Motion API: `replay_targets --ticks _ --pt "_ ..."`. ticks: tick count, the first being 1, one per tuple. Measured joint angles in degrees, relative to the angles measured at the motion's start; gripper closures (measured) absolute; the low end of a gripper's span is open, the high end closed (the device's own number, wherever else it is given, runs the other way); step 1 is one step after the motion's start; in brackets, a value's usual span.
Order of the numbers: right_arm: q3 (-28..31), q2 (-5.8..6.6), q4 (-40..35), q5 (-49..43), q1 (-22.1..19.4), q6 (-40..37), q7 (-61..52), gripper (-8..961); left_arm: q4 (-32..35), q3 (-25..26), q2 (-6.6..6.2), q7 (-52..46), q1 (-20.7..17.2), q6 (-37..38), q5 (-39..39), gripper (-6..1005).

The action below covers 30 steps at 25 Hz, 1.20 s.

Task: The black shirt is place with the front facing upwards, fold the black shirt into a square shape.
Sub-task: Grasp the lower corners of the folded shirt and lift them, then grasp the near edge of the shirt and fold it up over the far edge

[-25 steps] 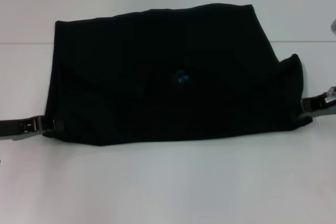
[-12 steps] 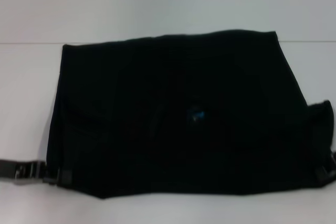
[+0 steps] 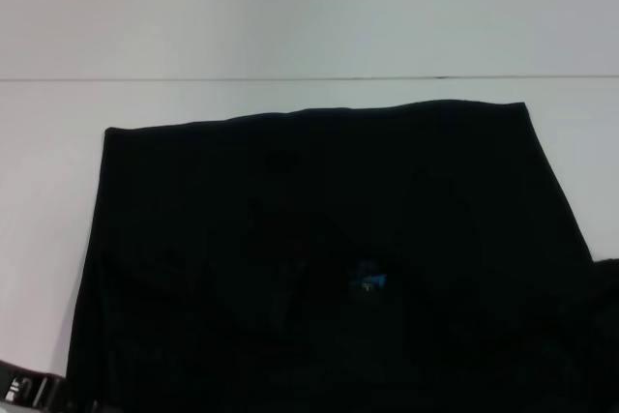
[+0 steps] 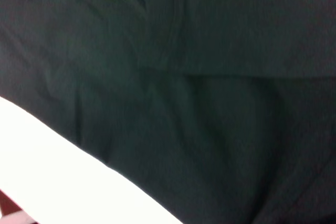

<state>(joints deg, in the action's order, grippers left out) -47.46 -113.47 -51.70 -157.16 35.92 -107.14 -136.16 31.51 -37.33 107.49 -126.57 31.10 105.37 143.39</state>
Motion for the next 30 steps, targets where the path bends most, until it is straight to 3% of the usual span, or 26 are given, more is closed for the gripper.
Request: replay_targets --ticks 5,9,14,19,22,25,29,30 --pt "0.5 -0.1 0.2 0.8 -0.4 0.4 1.5 902 0.0 0.6 0.09 0.4 0.8 0.2 0.2 905" --pt "4.5 0.29 1.9 3.4 1.1 0.7 4.7 902 0.0 4.6 -0.05 0.6 2.6 -0.9 -0.7 903" --pt "15.6 3.38 6.3 9.5 3.7 2.5 6.2 902 0.0 14.1 -0.58 0.6 4.8 -4.9 -2.9 901" --pt "22.8 5.28 11.2 17.9 4.0 13.2 4.0 902 -0.5 21.3 -0.7 0.7 4.9 -13.5 -8.9 900" --pt "23.8 5.53 16.5 24.4 3.6 24.1 4.1 902 -1.9 24.6 0.73 2.5 4.1 -22.0 -15.3 898" --pt "23.6 4.2 22.7 31.3 3.6 36.5 7.4 901 -4.2 24.9 2.5 6.1 3.9 -30.5 -19.4 897" --pt "23.6 0.22 26.1 39.2 4.0 48.8 14.9 901 -5.2 25.0 5.85 11.3 4.2 -39.1 -22.0 896" --pt "23.6 -1.3 26.1 41.4 4.1 51.5 17.2 901 -5.2 24.9 6.86 12.8 4.3 -40.9 -22.9 895"
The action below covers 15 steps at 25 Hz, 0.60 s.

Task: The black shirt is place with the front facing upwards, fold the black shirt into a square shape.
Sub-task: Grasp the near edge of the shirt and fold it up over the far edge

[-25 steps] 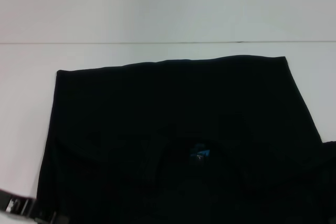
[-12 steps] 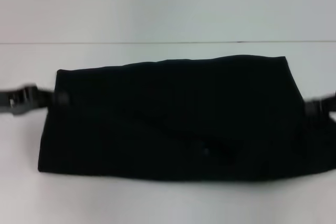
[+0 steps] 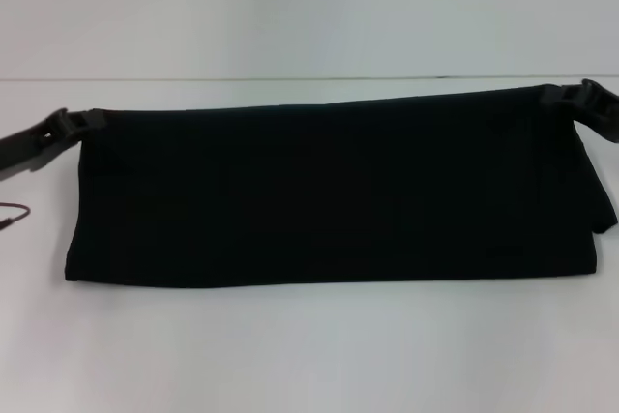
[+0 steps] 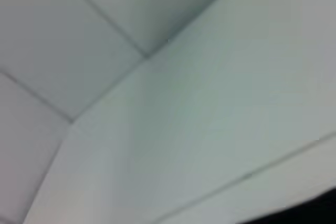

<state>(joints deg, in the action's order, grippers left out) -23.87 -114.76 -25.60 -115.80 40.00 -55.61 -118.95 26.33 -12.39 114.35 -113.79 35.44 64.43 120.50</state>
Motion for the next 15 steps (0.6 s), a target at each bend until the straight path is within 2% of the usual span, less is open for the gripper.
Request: replay_targets --ticks 3,6,15 --pt "0.0 -2.59 0.0 5.4 0.3 4.2 5.7 901 0.0 -0.1 1.66 2.9 0.2 -3.0 -2.6 894" --pt "0.0 -3.81 0.4 8.5 1.1 6.5 9.4 901 0.0 -0.3 2.38 4.8 0.5 -5.0 -4.8 893" --pt "0.0 -4.85 1.2 9.4 4.1 11.6 11.4 902 -0.1 -0.5 3.67 8.5 2.6 -9.9 -8.5 890"
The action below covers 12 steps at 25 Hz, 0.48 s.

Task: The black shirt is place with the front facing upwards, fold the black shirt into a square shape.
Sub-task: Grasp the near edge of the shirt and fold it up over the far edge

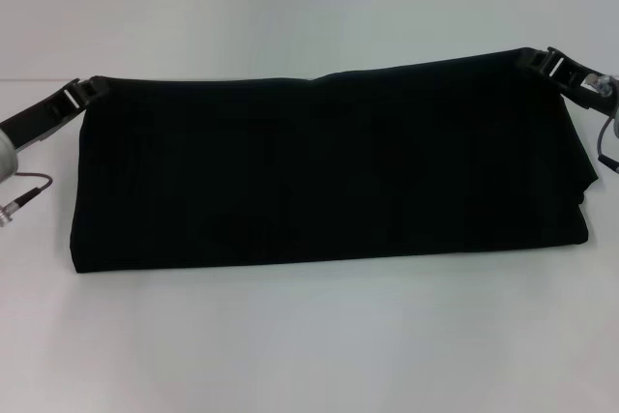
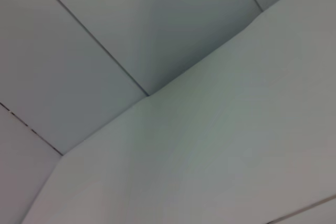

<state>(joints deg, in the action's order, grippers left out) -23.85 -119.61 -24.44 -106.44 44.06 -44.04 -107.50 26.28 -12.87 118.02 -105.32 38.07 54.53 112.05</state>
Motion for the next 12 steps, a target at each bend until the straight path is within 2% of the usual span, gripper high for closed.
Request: replay_targets --ticks 3,12 --pt "0.0 -0.08 2.4 1.0 1.3 3.8 2.8 902 0.0 0.0 0.72 1.3 1.1 -2.6 0.0 888" --pt "-0.1 -0.48 6.9 6.2 3.8 12.7 13.2 898 -0.4 -0.1 4.47 4.9 4.5 -14.9 -0.5 885"
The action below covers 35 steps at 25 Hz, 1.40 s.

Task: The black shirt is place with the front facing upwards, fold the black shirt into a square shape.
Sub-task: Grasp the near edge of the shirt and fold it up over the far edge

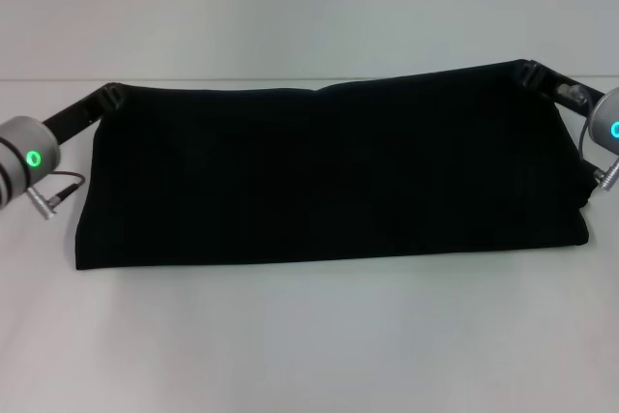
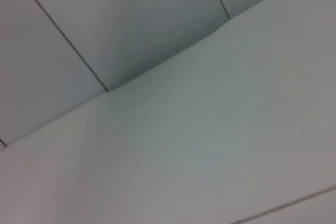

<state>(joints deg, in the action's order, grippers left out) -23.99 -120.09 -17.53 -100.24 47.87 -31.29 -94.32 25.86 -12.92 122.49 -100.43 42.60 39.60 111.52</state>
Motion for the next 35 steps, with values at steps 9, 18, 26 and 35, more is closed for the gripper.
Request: replay_targets --ticks 9,18,26,35 --pt "0.1 -0.17 4.0 9.2 1.1 3.1 16.3 733 -4.4 0.0 1.34 13.5 1.2 -6.0 -13.3 844" --pt "0.4 0.41 3.1 16.1 -4.0 -8.1 19.6 554 -5.2 -0.6 -0.72 11.9 -3.8 4.2 -16.0 557" --pt "1.5 0.47 1.4 16.2 -5.5 -5.9 19.4 226 -5.2 -2.7 -2.88 6.7 -10.7 21.2 -15.4 362" --pt "-0.2 0.47 1.3 15.8 -3.9 0.1 20.0 185 -5.3 -6.2 -2.77 6.3 -13.2 27.8 -15.4 252"
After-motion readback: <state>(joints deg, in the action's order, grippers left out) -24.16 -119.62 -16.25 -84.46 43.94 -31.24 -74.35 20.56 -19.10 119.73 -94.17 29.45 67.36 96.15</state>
